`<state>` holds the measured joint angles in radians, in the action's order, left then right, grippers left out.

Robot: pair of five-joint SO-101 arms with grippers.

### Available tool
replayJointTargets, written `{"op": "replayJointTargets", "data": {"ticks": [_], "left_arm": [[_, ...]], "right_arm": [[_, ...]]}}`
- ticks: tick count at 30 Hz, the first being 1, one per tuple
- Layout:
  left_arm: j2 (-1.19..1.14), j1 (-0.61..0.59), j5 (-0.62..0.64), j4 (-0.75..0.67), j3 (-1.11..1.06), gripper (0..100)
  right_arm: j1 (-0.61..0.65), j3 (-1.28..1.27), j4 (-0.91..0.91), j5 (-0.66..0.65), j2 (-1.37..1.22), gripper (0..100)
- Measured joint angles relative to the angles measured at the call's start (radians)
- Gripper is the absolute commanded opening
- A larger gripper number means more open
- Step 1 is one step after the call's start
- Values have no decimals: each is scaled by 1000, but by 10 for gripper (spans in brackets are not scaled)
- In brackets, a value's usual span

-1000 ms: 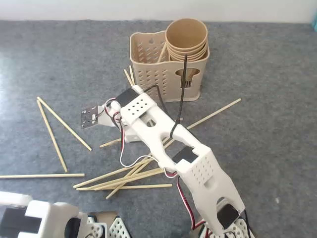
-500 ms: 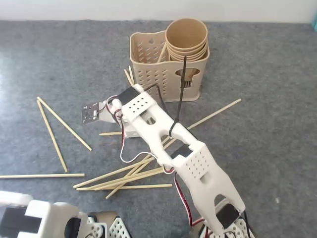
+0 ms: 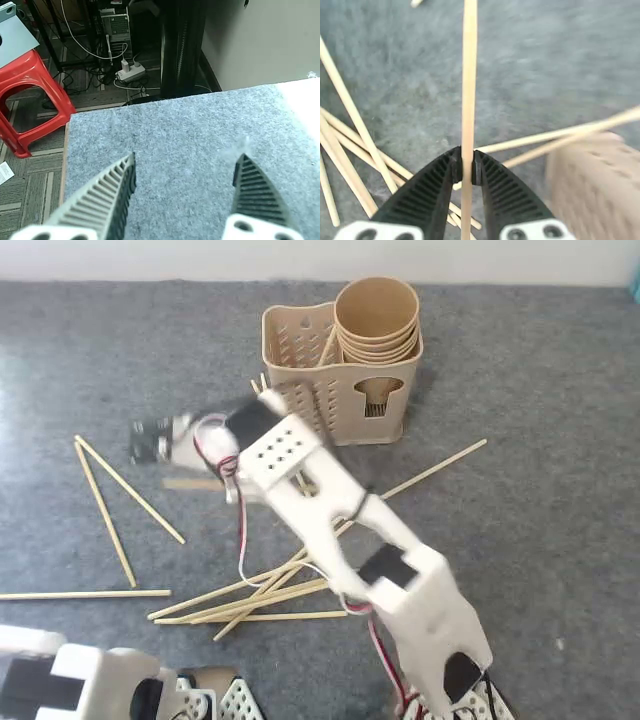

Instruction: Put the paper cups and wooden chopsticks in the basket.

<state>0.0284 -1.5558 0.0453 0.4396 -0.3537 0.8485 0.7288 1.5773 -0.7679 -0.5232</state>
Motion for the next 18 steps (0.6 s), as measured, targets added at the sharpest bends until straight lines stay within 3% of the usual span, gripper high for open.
{"op": "replayJointTargets", "data": {"ticks": [7, 12, 18], "left_arm": [[0, 44, 0, 3, -57, 299], [0, 100, -26, 124, -57, 299], [0, 153, -41, 227, -57, 299]], "right_arm": [[-28, 0, 0, 232, 368, 8], [-60, 0, -8, 382, 571, 8], [-169, 0, -176, 589, 634, 8]]}}
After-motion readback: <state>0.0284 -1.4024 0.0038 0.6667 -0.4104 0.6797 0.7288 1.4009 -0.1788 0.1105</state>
